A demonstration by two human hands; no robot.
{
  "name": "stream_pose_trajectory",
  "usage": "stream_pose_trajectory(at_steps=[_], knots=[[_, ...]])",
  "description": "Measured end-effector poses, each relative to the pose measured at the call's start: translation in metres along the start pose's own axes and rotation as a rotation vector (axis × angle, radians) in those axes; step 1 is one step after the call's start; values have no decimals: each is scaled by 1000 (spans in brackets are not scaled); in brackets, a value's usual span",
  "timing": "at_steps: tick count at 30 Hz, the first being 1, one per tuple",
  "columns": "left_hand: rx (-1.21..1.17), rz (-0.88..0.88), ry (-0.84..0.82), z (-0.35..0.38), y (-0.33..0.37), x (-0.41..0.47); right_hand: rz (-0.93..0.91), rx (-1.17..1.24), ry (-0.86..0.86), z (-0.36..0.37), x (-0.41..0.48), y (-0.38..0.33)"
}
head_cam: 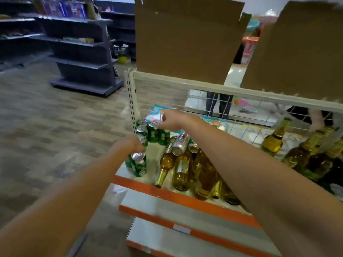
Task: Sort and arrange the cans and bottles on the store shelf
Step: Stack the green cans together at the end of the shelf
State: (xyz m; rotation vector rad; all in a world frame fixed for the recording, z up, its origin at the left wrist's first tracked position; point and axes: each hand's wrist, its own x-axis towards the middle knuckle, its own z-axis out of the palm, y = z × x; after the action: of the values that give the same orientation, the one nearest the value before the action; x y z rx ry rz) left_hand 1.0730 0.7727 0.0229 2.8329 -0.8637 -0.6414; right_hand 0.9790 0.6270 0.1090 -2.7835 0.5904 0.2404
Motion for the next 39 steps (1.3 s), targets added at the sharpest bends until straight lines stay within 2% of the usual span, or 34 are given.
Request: stream_pose_trajectory(at_steps=[6,12,19,26,29,32,39], knots=[[167,277,131,-84,109,-64,55,-18,161,-54,-71,52],[198,494,189,-85,244,-152,207,-3,244,-84,-195,151],[337,712,168,10,416,-251,403,48,277,-77,-386,292],[415,926,-11,124,568,-351,688,125,264,-33,-572,423],[429,1046,9,166,620,-389,799,176,306,-16,-642,461],[462,1164,-8,198,662,-423,897,178,316,1,-695,494],[456,1324,-42,261,760,-459,1065,234,307,28,-772,561]])
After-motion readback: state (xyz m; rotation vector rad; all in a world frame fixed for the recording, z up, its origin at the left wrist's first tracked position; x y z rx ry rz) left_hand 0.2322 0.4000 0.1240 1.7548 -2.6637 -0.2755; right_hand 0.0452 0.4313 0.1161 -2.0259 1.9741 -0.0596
